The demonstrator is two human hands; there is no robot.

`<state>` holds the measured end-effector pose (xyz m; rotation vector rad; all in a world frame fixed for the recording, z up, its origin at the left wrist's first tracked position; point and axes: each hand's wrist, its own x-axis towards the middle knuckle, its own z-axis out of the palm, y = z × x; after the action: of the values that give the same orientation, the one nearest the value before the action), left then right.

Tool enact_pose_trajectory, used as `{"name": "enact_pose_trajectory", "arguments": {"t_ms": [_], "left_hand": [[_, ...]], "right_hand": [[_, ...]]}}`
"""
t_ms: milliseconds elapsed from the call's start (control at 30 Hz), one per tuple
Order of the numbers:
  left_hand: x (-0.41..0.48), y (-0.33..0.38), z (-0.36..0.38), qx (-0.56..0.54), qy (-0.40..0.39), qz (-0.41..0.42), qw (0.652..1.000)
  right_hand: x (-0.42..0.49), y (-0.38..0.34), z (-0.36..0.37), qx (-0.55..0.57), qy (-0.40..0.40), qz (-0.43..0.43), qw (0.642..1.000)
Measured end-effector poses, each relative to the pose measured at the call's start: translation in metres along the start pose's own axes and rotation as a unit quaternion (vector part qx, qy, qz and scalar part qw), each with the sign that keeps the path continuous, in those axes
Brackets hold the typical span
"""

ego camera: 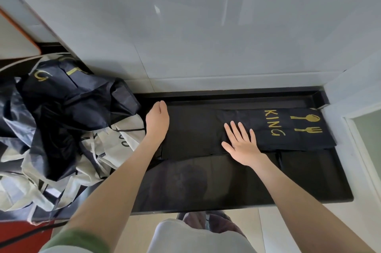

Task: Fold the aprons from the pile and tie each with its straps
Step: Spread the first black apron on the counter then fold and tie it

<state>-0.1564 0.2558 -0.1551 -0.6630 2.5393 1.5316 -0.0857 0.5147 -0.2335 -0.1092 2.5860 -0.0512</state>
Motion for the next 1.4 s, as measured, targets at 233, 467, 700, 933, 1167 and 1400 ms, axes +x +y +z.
{"name": "enact_pose_trajectory", "arguments": {"t_ms": [233, 467, 700, 933, 1167, 1400], "left_hand": [[0.009, -0.007, -0.008, 0.254, 0.051, 0.068, 0.964], [-0.029, 0.001, 0.068, 0.412, -0.183, 0.298, 0.842], [-0.039, -0.030, 0.116, 0.512, -0.348, 0.262, 0.741], [-0.053, -0.016, 0.143, 0.515, -0.238, 0.282, 0.774], [-0.068, 0.000, 0.200, 0.466, -0.273, 0.449, 0.712], [-0.074, -0.005, 0.235, 0.493, -0.315, 0.469, 0.662]], "right_hand": [[-0.004, -0.016, -0.005, 0.050, -0.021, 0.005, 0.999], [-0.008, -0.054, -0.026, 0.171, -0.013, -0.090, 0.981], [-0.015, 0.069, -0.008, 0.116, 0.113, 0.174, 0.971], [-0.031, 0.146, 0.007, 0.151, 0.121, 0.288, 0.938], [-0.029, 0.169, -0.012, 0.279, 0.135, 0.360, 0.880], [-0.031, 0.196, -0.024, 0.349, 0.142, 0.354, 0.856]]}}
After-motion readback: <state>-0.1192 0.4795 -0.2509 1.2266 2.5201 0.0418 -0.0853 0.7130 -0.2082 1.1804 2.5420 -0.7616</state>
